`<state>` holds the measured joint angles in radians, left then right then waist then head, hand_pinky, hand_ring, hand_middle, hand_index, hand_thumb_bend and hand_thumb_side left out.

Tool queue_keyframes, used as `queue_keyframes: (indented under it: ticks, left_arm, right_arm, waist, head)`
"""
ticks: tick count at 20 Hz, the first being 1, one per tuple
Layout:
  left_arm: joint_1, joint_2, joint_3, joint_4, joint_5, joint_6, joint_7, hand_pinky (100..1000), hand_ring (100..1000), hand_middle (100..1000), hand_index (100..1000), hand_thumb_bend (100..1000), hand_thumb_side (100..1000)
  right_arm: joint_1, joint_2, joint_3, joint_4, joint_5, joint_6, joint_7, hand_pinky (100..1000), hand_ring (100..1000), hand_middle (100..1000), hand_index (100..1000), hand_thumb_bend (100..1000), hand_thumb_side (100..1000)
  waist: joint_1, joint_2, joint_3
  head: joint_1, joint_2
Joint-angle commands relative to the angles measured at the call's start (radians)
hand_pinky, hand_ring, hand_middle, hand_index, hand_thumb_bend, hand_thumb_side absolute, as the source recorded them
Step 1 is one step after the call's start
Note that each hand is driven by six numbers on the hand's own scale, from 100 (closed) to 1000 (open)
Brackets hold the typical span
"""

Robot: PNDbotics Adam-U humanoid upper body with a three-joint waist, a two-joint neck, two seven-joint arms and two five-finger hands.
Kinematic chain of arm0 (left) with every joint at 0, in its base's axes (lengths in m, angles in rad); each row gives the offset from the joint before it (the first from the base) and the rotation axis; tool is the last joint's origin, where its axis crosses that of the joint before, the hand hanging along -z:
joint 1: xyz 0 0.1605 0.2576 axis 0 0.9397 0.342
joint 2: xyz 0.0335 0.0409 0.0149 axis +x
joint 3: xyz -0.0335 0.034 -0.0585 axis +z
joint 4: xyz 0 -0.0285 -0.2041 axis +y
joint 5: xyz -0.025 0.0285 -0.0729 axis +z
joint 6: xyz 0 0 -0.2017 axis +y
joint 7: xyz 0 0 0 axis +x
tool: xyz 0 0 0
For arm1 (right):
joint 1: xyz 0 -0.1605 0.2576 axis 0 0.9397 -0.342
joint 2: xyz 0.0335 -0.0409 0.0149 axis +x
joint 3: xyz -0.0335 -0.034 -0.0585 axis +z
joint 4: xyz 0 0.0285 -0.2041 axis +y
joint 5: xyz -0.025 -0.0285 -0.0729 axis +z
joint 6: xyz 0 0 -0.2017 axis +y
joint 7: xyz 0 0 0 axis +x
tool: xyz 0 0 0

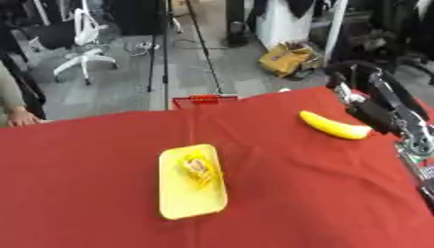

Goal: Pick up objects on the table and place them in the box.

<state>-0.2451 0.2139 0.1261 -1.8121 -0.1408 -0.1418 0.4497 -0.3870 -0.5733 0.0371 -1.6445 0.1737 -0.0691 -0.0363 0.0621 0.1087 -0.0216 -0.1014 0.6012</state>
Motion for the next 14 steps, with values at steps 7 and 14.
queue_keyframes:
  ticks: [7,14]
  left_arm:
    - [-0.004,0.016,-0.003,-0.011,0.011,-0.01,-0.008,685,782,847,851,831,988]
    - [-0.001,0.014,-0.003,-0.011,0.015,-0.01,-0.009,685,782,847,851,829,987]
  right_arm:
    - [0.046,-0.017,-0.058,-0.01,0.059,0.008,0.013,657,641,703,802,178,675]
    - [0.053,-0.008,-0.066,-0.004,0.064,0.01,0.018,651,638,699,800,192,662]
  waist:
    - [-0.006,-0.01,-0.009]
    - [-0.007,-0.008,-0.009]
  head:
    - [-0.003,-0.016]
    - [-0.011,-0.013]
